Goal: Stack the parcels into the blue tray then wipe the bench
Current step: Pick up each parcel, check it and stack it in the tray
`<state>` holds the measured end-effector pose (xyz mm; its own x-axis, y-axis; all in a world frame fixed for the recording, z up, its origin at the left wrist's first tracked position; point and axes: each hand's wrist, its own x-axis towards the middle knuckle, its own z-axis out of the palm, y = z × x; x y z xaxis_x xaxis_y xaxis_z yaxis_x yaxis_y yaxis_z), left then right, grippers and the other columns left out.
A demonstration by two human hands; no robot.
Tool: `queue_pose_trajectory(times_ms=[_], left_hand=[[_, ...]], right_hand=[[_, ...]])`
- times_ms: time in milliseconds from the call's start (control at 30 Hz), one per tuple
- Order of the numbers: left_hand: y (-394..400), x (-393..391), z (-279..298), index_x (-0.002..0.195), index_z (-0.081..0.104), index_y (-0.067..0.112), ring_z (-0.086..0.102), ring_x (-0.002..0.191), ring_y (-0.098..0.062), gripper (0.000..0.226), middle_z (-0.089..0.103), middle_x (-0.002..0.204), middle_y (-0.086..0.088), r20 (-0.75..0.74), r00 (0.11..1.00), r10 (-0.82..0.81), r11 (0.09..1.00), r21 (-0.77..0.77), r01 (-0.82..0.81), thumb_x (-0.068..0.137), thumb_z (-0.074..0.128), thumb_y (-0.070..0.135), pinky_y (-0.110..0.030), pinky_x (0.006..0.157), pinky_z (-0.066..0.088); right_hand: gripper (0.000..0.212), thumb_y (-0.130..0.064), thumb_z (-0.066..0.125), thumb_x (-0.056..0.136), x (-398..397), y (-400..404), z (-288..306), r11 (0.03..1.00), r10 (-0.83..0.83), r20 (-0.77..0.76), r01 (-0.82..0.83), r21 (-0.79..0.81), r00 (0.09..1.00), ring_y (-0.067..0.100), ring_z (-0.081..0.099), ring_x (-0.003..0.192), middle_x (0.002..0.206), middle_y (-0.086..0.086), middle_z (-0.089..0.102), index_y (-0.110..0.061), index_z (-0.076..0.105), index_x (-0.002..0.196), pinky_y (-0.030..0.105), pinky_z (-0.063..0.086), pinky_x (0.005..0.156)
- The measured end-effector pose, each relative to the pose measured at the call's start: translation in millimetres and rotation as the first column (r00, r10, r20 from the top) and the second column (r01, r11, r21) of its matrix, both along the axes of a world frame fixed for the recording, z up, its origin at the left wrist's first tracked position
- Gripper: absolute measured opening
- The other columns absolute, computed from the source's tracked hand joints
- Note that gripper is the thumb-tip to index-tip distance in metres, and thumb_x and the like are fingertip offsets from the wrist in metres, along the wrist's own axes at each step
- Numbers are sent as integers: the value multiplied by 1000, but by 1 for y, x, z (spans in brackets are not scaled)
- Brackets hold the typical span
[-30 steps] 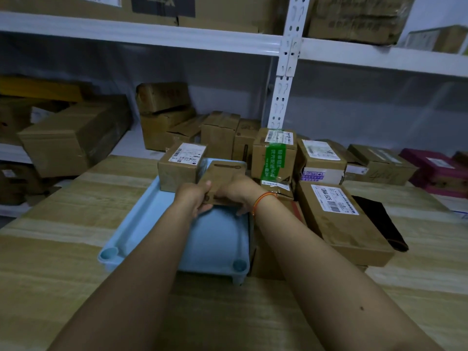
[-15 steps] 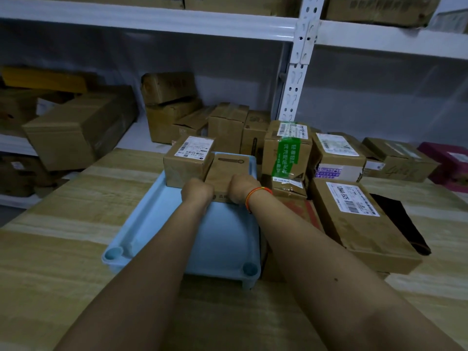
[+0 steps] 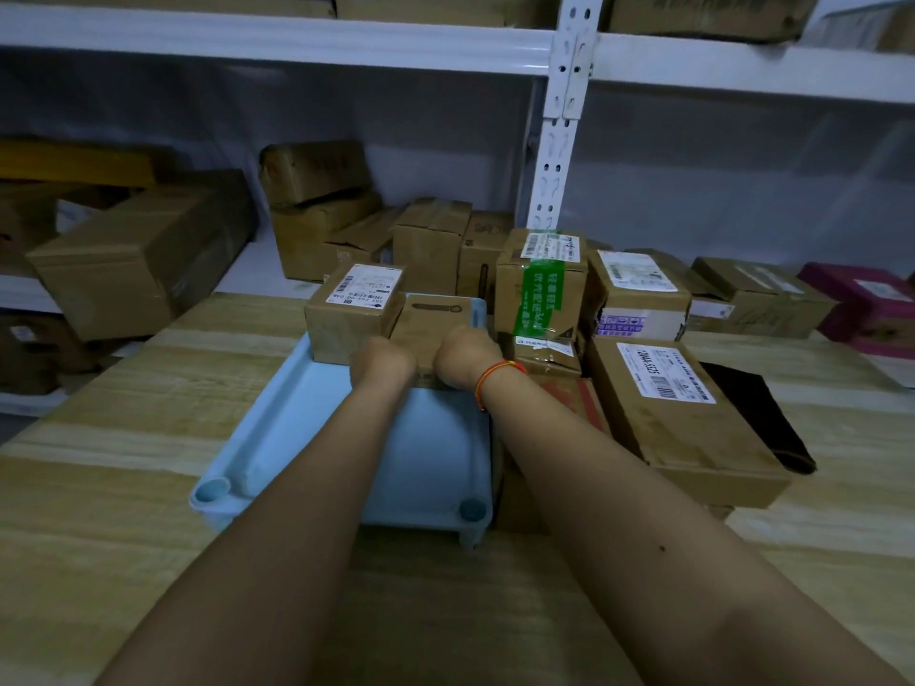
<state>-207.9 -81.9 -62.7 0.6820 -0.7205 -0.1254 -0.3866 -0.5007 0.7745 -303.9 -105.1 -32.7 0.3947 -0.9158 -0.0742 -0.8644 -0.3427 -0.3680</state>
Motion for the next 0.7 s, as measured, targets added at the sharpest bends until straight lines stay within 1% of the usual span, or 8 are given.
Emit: queue_pose_trajectory(times_ms=[133, 200, 267, 333, 433, 533, 600, 700], left_hand=[[4, -28, 23, 121, 60, 0, 57, 115, -39, 32, 61, 125, -20, -22, 1000, 15, 991, -129, -18, 94, 47, 14, -39, 95, 47], [9, -51, 37, 119, 62, 2, 57, 112, -35, 31, 62, 121, -16, -3, 1000, -20, 983, -185, 19, 98, 43, 16, -36, 91, 46], [9, -78, 46, 108, 66, 4, 60, 95, -30, 26, 62, 102, -13, -33, 994, -105, 973, -210, 96, 97, 44, 12, -34, 78, 47], [5, -106, 49, 106, 66, -1, 62, 79, -30, 24, 66, 95, -18, -164, 960, -228, 947, -266, 180, 91, 48, 7, -36, 68, 53], [11, -150, 49, 113, 59, -1, 53, 56, -18, 23, 59, 77, -14, -423, 832, -358, 924, -288, 251, 95, 45, 3, -19, 40, 47], [21, -184, 49, 108, 57, 7, 50, 63, -12, 17, 54, 76, -7, -499, 775, -387, 921, -242, 304, 98, 43, 9, -19, 53, 48], [26, -195, 50, 105, 56, 11, 49, 68, -14, 15, 52, 75, -4, -500, 773, -390, 921, -225, 318, 99, 42, 13, -21, 62, 46], [29, -204, 52, 96, 58, 12, 50, 78, -18, 16, 54, 77, -4, -495, 784, -375, 927, -203, 315, 97, 42, 16, -25, 72, 46]], right_hand=[[26, -14, 51, 93, -26, 12, 23, 989, -46, 233, 77, -125, 971, 35, 61, 112, 119, 20, 64, -1, 65, 111, 33, 47, 83], [25, -18, 53, 91, -44, 17, 34, 975, -80, 298, 136, -173, 951, 35, 63, 105, 112, 17, 67, -4, 68, 105, 30, 43, 75], [27, -21, 54, 91, -71, 19, 44, 956, -138, 346, 216, -197, 928, 34, 62, 104, 110, 17, 67, -4, 70, 105, 28, 41, 74], [27, -22, 54, 91, -104, 19, 52, 930, -222, 377, 311, -194, 899, 35, 62, 104, 112, 17, 67, -2, 67, 103, 28, 40, 73], [27, -22, 52, 91, -159, 15, 52, 889, -369, 326, 433, -150, 870, 36, 61, 108, 117, 19, 65, -3, 64, 106, 30, 41, 75], [26, -20, 47, 94, -204, 14, 44, 879, -457, 163, 472, -64, 874, 34, 60, 105, 121, 17, 63, -6, 63, 109, 33, 45, 83], [27, -20, 46, 99, -224, 15, 36, 889, -458, 40, 458, 8, 888, 32, 57, 111, 128, 18, 60, -5, 60, 117, 32, 42, 83], [34, -17, 41, 102, -242, 22, 29, 897, -431, -27, 432, 98, 902, 32, 55, 120, 135, 19, 56, 0, 54, 129, 31, 40, 83]])
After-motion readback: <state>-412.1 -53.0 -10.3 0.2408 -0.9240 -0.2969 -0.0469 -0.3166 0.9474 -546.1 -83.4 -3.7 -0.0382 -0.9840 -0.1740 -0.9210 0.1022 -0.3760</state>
